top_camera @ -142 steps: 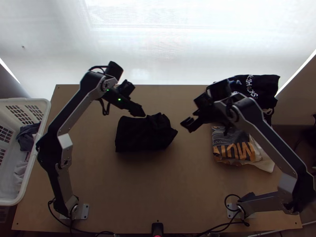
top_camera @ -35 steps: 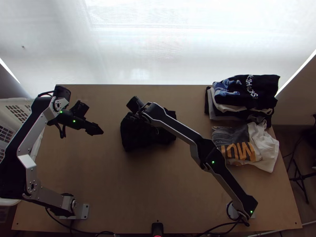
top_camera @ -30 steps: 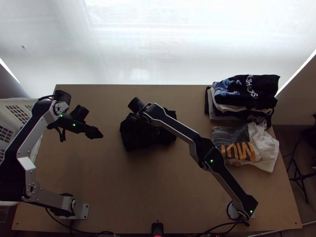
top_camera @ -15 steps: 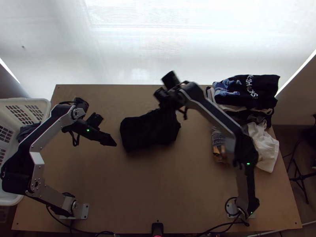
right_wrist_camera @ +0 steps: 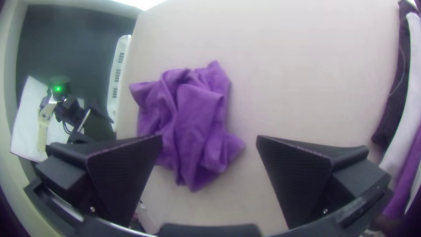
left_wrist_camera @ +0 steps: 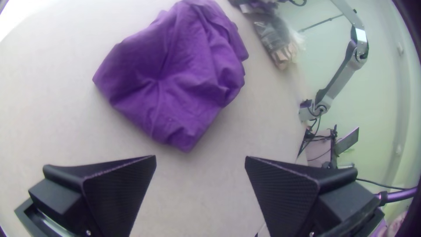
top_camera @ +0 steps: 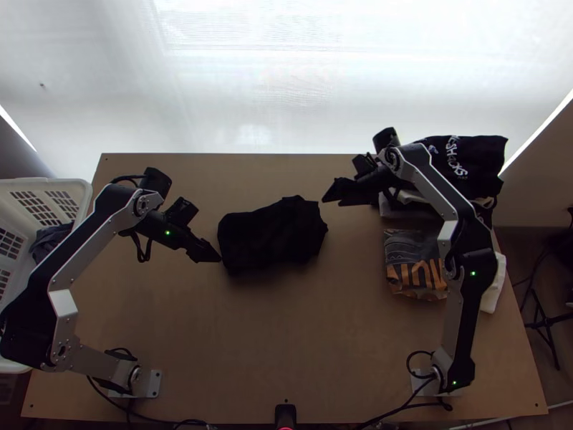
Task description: Fold the t-shirt
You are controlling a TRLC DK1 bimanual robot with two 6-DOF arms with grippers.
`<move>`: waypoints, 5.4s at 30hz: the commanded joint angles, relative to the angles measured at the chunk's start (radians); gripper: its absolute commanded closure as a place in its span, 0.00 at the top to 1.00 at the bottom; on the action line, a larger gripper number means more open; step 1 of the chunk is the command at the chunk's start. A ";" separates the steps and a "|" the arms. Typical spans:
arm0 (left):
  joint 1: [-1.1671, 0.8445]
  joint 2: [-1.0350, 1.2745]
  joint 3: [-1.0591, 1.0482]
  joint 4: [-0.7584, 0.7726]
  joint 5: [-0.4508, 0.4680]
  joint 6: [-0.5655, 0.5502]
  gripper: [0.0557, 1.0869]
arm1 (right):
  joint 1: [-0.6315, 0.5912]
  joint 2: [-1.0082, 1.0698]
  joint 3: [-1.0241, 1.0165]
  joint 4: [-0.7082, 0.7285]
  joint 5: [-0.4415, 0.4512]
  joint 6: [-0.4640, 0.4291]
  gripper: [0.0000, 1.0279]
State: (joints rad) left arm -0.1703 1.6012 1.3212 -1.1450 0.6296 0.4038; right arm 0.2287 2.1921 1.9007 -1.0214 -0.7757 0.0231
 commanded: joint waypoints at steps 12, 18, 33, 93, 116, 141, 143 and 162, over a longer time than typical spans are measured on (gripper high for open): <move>-0.041 -0.006 0.047 -0.002 -0.053 -0.049 0.96 | 0.034 0.138 -0.055 0.001 -0.102 -0.049 0.96; -0.041 -0.017 0.050 0.004 -0.053 -0.069 0.96 | 0.107 0.173 -0.005 0.001 -0.102 -0.043 0.96; -0.023 -0.055 0.041 0.001 -0.080 -0.076 0.96 | 0.354 0.179 0.100 0.052 0.033 -0.015 0.01; 0.003 0.072 0.179 -0.010 -0.085 -0.002 0.95 | -0.755 -0.790 -0.615 -0.422 0.107 -1.019 0.03; 0.008 0.075 0.199 -0.048 -0.111 0.000 0.95 | -0.954 -0.361 -0.482 -0.220 0.279 -1.126 0.03; -0.020 0.094 0.216 -0.033 -0.113 -0.053 0.96 | -0.993 -0.718 -0.577 -0.117 0.340 -1.023 0.96; -0.020 0.094 0.213 -0.027 -0.113 -0.056 0.96 | -0.971 -0.793 -0.581 -0.071 0.340 -1.000 0.97; -0.011 0.002 0.116 0.018 -0.113 -0.068 0.95 | -0.552 -0.499 -0.325 -0.080 0.062 -0.296 0.96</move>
State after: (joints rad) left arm -0.1905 1.6505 1.4887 -1.1461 0.5175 0.3321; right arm -0.3504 1.5116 1.4895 -1.0843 -0.6125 -0.5152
